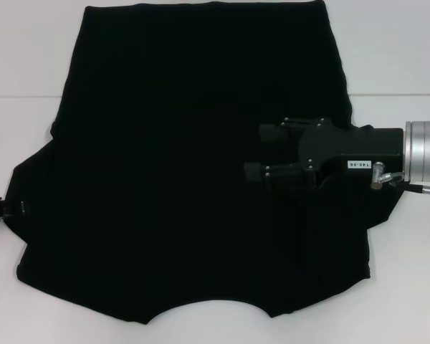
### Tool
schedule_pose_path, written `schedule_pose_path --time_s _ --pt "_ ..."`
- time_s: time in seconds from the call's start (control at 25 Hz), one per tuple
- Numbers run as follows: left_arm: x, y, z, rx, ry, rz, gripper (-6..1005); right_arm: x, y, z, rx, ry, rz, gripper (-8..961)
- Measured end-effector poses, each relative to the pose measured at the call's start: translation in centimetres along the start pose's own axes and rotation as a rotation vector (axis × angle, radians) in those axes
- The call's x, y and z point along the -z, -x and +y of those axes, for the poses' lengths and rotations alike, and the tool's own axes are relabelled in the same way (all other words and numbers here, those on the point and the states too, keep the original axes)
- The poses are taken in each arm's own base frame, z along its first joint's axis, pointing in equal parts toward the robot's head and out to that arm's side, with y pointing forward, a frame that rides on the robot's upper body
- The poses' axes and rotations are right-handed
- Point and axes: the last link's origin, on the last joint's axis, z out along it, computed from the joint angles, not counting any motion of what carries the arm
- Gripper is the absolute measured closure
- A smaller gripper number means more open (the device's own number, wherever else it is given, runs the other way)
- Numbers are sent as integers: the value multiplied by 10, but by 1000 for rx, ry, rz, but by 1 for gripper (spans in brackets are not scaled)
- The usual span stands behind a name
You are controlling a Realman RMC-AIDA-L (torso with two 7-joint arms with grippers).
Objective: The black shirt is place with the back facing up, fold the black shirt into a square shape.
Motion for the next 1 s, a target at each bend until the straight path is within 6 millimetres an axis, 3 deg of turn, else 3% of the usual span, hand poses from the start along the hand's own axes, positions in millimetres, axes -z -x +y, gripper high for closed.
schedule_pose_path --time_s 0.6,0.84,0.92,1.0 --pt "-2 -2 3 -24 -4 -10 394 1 0 -1 1 -3 -2 59" --pt "-6 -1 3 -27 -11 -14 630 1 2 -1 3 -3 -9 58" --pt "-7 -1 3 -28 -14 -12 830 1 2 -1 3 -2 -11 58" --pt "-7 -1 3 -29 -15 -12 888 1 2 -1 3 -2 -11 58"
